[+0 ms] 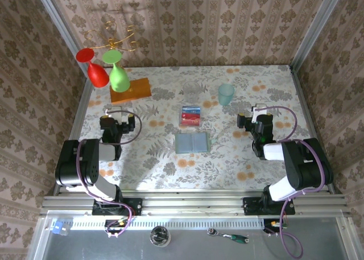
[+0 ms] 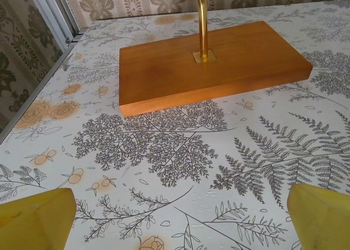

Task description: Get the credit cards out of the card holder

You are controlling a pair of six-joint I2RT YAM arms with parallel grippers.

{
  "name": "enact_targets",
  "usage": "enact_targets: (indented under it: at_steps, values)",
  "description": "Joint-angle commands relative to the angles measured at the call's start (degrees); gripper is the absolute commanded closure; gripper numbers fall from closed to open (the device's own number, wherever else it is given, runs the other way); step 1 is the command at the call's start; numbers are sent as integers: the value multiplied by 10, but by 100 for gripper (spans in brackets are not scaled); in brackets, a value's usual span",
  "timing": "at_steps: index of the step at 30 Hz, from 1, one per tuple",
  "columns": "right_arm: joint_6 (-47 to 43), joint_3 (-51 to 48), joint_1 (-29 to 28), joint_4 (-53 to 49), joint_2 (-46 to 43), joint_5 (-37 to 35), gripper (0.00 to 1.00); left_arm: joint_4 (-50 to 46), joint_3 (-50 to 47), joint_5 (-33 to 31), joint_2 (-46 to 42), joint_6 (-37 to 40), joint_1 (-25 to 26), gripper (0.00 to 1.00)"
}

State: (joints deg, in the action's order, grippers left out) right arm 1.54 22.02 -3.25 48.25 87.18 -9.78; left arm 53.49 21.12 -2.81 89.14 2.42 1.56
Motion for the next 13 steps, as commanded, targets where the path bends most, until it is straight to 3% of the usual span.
enact_targets:
  at_steps: [1, 11, 13]
  values:
    - [1, 8, 4, 17, 5, 8, 0, 1, 9, -11, 1, 21, 8, 0]
    - [5, 14, 12, 7, 6, 26, 0, -1, 10, -9, 1, 21, 7, 0]
    - [5, 11, 12, 9, 5, 26, 0, -13, 15, 15, 0, 14, -4, 0]
